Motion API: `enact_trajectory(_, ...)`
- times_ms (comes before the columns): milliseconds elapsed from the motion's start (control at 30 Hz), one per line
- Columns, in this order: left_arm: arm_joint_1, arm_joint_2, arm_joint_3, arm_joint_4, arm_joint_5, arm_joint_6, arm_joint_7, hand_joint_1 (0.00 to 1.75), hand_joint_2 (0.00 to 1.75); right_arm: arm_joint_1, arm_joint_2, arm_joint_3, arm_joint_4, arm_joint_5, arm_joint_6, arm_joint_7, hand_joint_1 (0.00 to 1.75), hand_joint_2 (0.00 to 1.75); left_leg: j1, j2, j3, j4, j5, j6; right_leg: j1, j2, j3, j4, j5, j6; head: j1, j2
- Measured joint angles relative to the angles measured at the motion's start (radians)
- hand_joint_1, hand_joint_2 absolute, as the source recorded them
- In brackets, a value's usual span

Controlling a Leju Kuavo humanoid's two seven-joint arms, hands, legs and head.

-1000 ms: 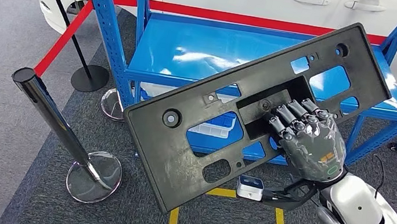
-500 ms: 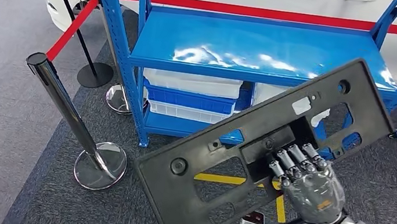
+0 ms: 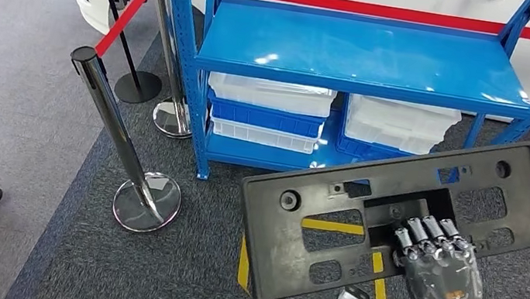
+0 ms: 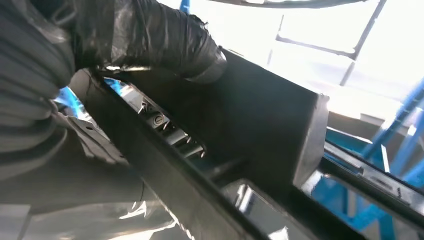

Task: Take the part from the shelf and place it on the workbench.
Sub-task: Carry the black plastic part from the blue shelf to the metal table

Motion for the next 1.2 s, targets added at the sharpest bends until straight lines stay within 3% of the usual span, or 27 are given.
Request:
enact_trajectory(33,0.002,0.0,-0.002,0.0,0.002,0.002,-0.003,0.0,1.75,0.014,-0.003,-0.019,-0.001,-0.006,0.0,-0.004,1.75,1.75,-0.001,0.001,-0.015,0.005,0.01,0.001,0.0,0.001,-0.012,0.064,-0.038,0.002,0.0,0.0)
enact_trajectory(67,0.005,-0.001,-0.003,0.0,0.005,0.004,-0.005,0.0,1.75,0.031,-0.005,-0.037,-0.001,-0.011,0.0,-0.009,1.75,1.75,-0.001,0.002,-0.033,0.011,0.019,0.001,-0.001,0.001,-0.016,0.117,-0.053,0.005,0.0,0.0)
enact_trajectory(100,0.008,-0.001,-0.004,0.0,0.008,0.006,-0.005,0.0,1.75,0.05,-0.006,-0.053,-0.002,-0.015,0.0,-0.014,1.75,1.75,-0.002,0.003,-0.054,0.02,0.028,-0.001,-0.001,0.001,-0.007,0.148,-0.047,0.007,0.0,0.0)
enact_trajectory(133,0.011,-0.001,-0.003,0.0,0.012,0.008,-0.003,0.0,1.75,0.068,-0.006,-0.068,-0.002,-0.02,0.0,-0.021,1.75,1.75,-0.002,0.003,-0.073,0.029,0.035,-0.004,-0.003,0.001,0.019,0.139,-0.022,0.009,0.0,0.0)
enact_trajectory(167,0.013,-0.001,-0.003,-0.001,0.017,0.009,0.002,0.0,1.75,0.085,-0.006,-0.081,-0.002,-0.024,0.0,-0.027,1.75,1.75,-0.001,0.003,-0.091,0.041,0.04,-0.007,-0.005,0.001,0.061,0.097,0.005,0.01,0.0,0.0)
enact_trajectory(200,0.016,0.0,-0.002,-0.003,0.022,0.01,0.007,0.0,1.75,0.099,-0.006,-0.094,-0.003,-0.03,0.0,-0.035,1.75,1.75,-0.001,0.003,-0.107,0.053,0.043,-0.011,-0.006,0.001,0.11,0.034,0.013,0.011,0.0,0.0)
enact_trajectory(267,0.021,0.004,0.003,-0.01,0.029,0.009,0.016,0.0,1.75,0.12,-0.005,-0.126,-0.007,-0.046,0.0,-0.06,1.75,1.75,-0.005,0.002,-0.13,0.073,0.052,-0.022,-0.004,0.003,0.184,-0.077,-0.004,0.004,0.0,0.0)
enact_trajectory(300,0.022,0.005,0.007,-0.014,0.031,0.006,0.019,0.0,1.75,0.125,-0.005,-0.141,-0.009,-0.057,-0.001,-0.077,1.75,1.75,-0.007,0.0,-0.136,0.077,0.058,-0.027,0.0,0.003,0.197,-0.102,-0.016,-0.002,-0.001,0.0)
enact_trajectory(367,0.021,0.007,0.017,-0.019,0.037,-0.001,0.026,0.0,1.75,0.125,0.0,-0.163,-0.007,-0.082,-0.001,-0.112,1.75,1.75,-0.009,-0.004,-0.146,0.079,0.072,-0.037,0.002,-0.002,0.188,-0.11,-0.008,-0.017,-0.001,0.0)
enact_trajectory(400,0.017,0.007,0.02,-0.02,0.04,-0.004,0.03,0.0,1.75,0.119,0.004,-0.169,-0.004,-0.091,0.0,-0.124,1.75,1.75,-0.008,-0.005,-0.155,0.086,0.064,-0.042,0.001,-0.008,0.178,-0.11,0.001,-0.026,-0.001,0.0)
enact_trajectory(433,0.013,0.007,0.023,-0.021,0.041,-0.006,0.033,0.0,1.75,0.114,0.009,-0.172,-0.001,-0.096,0.0,-0.131,1.75,1.75,-0.006,-0.007,-0.167,0.107,0.038,-0.048,0.0,-0.014,0.166,-0.111,0.011,-0.037,-0.001,0.0)
enact_trajectory(500,0.006,0.006,0.026,-0.023,0.042,-0.008,0.035,0.0,1.75,0.107,0.016,-0.177,0.006,-0.1,0.0,-0.136,1.75,1.75,-0.002,-0.007,-0.198,0.2,-0.055,-0.06,0.0,-0.028,0.139,-0.111,0.031,-0.051,-0.002,0.0)
enact_trajectory(533,0.003,0.006,0.027,-0.023,0.042,-0.008,0.035,0.0,1.75,0.105,0.019,-0.179,0.009,-0.101,0.0,-0.136,1.75,1.75,-0.001,-0.007,-0.212,0.262,-0.099,-0.065,0.002,-0.036,0.124,-0.11,0.042,-0.055,-0.002,0.0)
enact_trajectory(567,0.001,0.006,0.028,-0.024,0.042,-0.008,0.034,0.0,1.75,0.103,0.021,-0.18,0.012,-0.103,0.0,-0.136,1.75,1.75,0.0,-0.007,-0.217,0.314,-0.123,-0.067,0.005,-0.043,0.11,-0.109,0.052,-0.056,-0.002,0.0)
enact_trajectory(600,0.0,0.006,0.029,-0.024,0.042,-0.008,0.032,0.0,1.75,0.101,0.022,-0.181,0.015,-0.104,0.0,-0.135,1.75,1.75,0.001,-0.007,-0.211,0.345,-0.127,-0.066,0.008,-0.051,0.095,-0.108,0.061,-0.057,-0.002,0.0)
enact_trajectory(633,-0.001,0.005,0.03,-0.025,0.042,-0.007,0.028,0.0,1.75,0.1,0.023,-0.181,0.017,-0.103,0.0,-0.134,1.75,1.75,0.0,-0.006,-0.188,0.341,-0.109,-0.062,0.012,-0.059,0.082,-0.106,0.07,-0.058,-0.002,0.0)
enact_trajectory(700,-0.004,0.004,0.034,-0.026,0.042,-0.004,0.02,0.0,1.75,0.096,0.024,-0.181,0.021,-0.099,0.0,-0.13,1.75,1.75,-0.009,0.011,-0.092,0.237,-0.058,-0.041,0.02,-0.075,0.064,-0.105,0.085,-0.06,-0.002,0.0)
enact_trajectory(767,-0.009,0.006,0.039,-0.028,0.041,-0.004,0.016,0.0,1.75,0.092,0.026,-0.183,0.023,-0.091,-0.001,-0.122,1.75,1.75,-0.022,0.051,0.011,0.089,-0.054,-0.015,0.025,-0.094,0.057,-0.108,0.1,-0.057,-0.002,0.0)
enact_trajectory(833,-0.015,0.008,0.042,-0.031,0.036,-0.003,0.017,0.0,1.75,0.092,0.028,-0.187,0.023,-0.083,-0.001,-0.118,1.75,1.75,-0.033,0.067,0.045,0.016,-0.061,-0.001,0.02,-0.12,0.059,-0.118,0.118,-0.047,-0.002,0.0)
enact_trajectory(867,-0.016,0.007,0.042,-0.031,0.034,-0.003,0.018,0.0,1.75,0.093,0.028,-0.189,0.023,-0.08,-0.001,-0.119,1.75,1.75,-0.034,0.059,0.045,0.001,-0.046,0.004,0.016,-0.13,0.061,-0.125,0.127,-0.042,-0.002,0.0)
enact_trajectory(900,-0.017,0.005,0.042,-0.031,0.032,-0.003,0.019,0.0,1.75,0.094,0.029,-0.189,0.023,-0.078,-0.001,-0.119,1.75,1.75,-0.033,0.049,0.042,-0.013,-0.025,0.009,0.013,-0.123,0.061,-0.129,0.129,-0.037,-0.002,0.0)
enact_trajectory(933,-0.017,0.004,0.042,-0.031,0.03,-0.003,0.02,0.0,1.75,0.095,0.029,-0.19,0.023,-0.077,-0.001,-0.119,1.75,1.75,-0.03,0.039,0.038,-0.029,-0.004,0.015,0.012,-0.099,0.058,-0.123,0.113,-0.033,-0.002,0.0)
enact_trajectory(1000,-0.019,0.0,0.044,-0.031,0.029,-0.003,0.021,0.0,1.75,0.098,0.03,-0.193,0.023,-0.077,-0.002,-0.119,1.75,1.75,-0.022,0.02,0.018,-0.046,0.034,0.017,0.009,-0.031,0.039,-0.055,0.029,-0.025,-0.001,0.0)
enact_trajectory(1067,-0.02,-0.003,0.044,-0.031,0.027,-0.004,0.022,0.0,1.75,0.103,0.03,-0.197,0.023,-0.076,-0.003,-0.119,1.75,1.75,-0.019,-0.002,-0.02,-0.038,0.057,0.013,0.006,-0.002,0.018,0.061,-0.054,-0.017,-0.001,0.0)
enact_trajectory(1100,-0.02,-0.005,0.044,-0.031,0.026,-0.004,0.022,0.0,1.75,0.106,0.03,-0.198,0.023,-0.076,-0.003,-0.118,1.75,1.75,-0.017,-0.015,-0.042,-0.027,0.067,0.009,0.004,0.0,0.019,0.104,-0.063,-0.012,-0.001,0.0)
enact_trajectory(1133,-0.02,-0.006,0.045,-0.031,0.024,-0.004,0.022,0.0,1.75,0.108,0.029,-0.2,0.023,-0.075,-0.003,-0.117,1.75,1.75,-0.014,-0.027,-0.065,-0.013,0.074,0.004,0.001,0.001,0.032,0.12,-0.052,-0.008,-0.001,0.0)
enact_trajectory(1200,-0.02,-0.008,0.045,-0.031,0.019,-0.003,0.02,0.0,1.75,0.116,0.027,-0.207,0.023,-0.071,-0.003,-0.11,1.75,1.75,-0.005,-0.053,-0.115,0.024,0.084,-0.008,-0.009,0.015,0.105,0.053,-0.009,0.004,-0.001,0.0)
